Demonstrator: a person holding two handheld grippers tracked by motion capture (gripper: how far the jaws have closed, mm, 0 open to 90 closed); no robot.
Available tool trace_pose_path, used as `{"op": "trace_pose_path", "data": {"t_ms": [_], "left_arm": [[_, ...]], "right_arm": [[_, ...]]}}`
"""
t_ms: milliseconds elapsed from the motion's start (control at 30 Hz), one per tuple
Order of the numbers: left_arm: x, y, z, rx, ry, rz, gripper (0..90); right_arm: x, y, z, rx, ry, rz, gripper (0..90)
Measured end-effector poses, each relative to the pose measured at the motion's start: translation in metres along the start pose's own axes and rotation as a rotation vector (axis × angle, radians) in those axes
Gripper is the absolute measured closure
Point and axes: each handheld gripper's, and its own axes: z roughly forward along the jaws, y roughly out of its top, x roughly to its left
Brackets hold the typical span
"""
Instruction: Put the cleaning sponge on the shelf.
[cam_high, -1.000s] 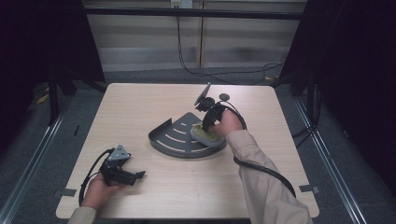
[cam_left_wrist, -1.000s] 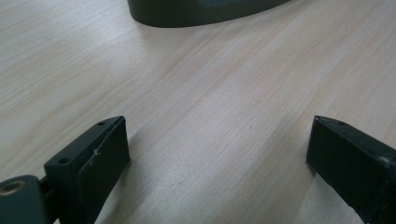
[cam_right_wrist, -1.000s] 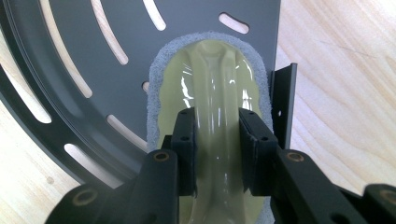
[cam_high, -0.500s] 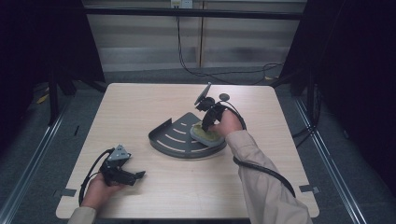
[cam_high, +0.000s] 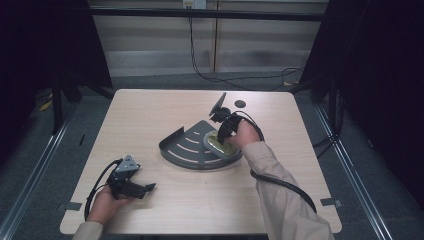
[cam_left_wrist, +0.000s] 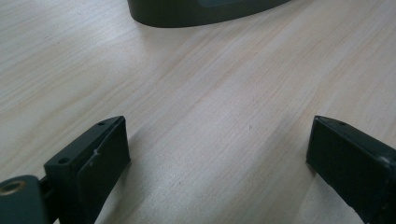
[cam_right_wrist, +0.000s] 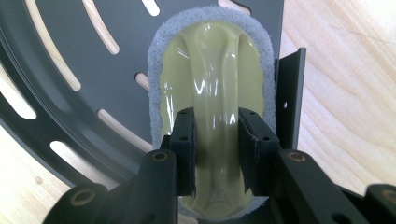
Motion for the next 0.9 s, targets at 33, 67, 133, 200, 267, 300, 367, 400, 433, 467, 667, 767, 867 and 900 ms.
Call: {"op": "trace_pose_path", "data": {"t_ms": [33, 67, 133, 200, 267, 300, 367, 400, 433, 467, 667, 767, 867, 900], "left_arm": [[0.0, 0.0, 0.0, 0.0, 0.0, 0.0, 5.3], [0.0, 0.0, 0.0, 0.0, 0.0, 0.0, 5.3], [0.0, 0.0, 0.0, 0.0, 0.0, 0.0, 5.3], [0.0, 0.0, 0.0, 0.0, 0.0, 0.0, 5.3], [0.0001, 0.0, 0.0, 0.001, 0.0, 0.001, 5.3], [0.0, 0.0, 0.0, 0.0, 0.0, 0.0, 5.3], [0.0001, 0.0, 0.0, 0.001, 0.0, 0.002, 5.3], [0.0, 0.0, 0.0, 0.0, 0.0, 0.0, 5.3], [0.0, 0.0, 0.0, 0.0, 0.0, 0.0, 5.3], [0.0001, 0.0, 0.0, 0.001, 0.0, 0.002, 5.3], [0.0001, 0.0, -0.0001, 0.001, 0.0, 0.002, 5.3], [0.0001, 0.0, -0.0001, 0.001, 0.0, 0.002, 5.3], [0.0001, 0.0, -0.0001, 0.001, 0.0, 0.002, 5.3], [0.0001, 0.0, -0.0001, 0.001, 0.0, 0.002, 5.3]], "right_arm": [[-0.0003, -0.0003, 0.0003, 0.0, 0.004, 0.005, 69.8], [-0.0003, -0.0004, 0.0003, 0.005, 0.002, 0.007, 69.8], [-0.0003, -0.0007, 0.0004, 0.004, 0.002, 0.011, 69.9], [-0.0002, -0.0008, 0.0001, 0.006, 0.0, 0.016, 70.1], [-0.0012, -0.0015, 0.0, 0.007, 0.0, 0.013, 70.4], [-0.0008, -0.0016, -0.0003, 0.007, 0.0, 0.015, 70.5], [-0.001, -0.002, -0.0005, 0.009, -0.002, 0.013, 70.6], [-0.0011, -0.0021, -0.0006, 0.009, -0.004, 0.011, 70.6], [-0.0015, -0.0021, -0.001, 0.011, -0.005, 0.01, 70.6], [-0.0016, -0.0022, -0.001, 0.012, -0.007, 0.018, 70.6], [-0.0025, -0.003, -0.0014, 0.007, -0.009, 0.02, 70.6], [-0.0023, -0.0036, -0.0018, 0.003, -0.012, 0.019, 68.4], [-0.0022, -0.0045, -0.002, 0.0, -0.02, 0.017, 60.3], [-0.0022, -0.0045, -0.002, 0.0, -0.02, 0.017, 60.3]]}}
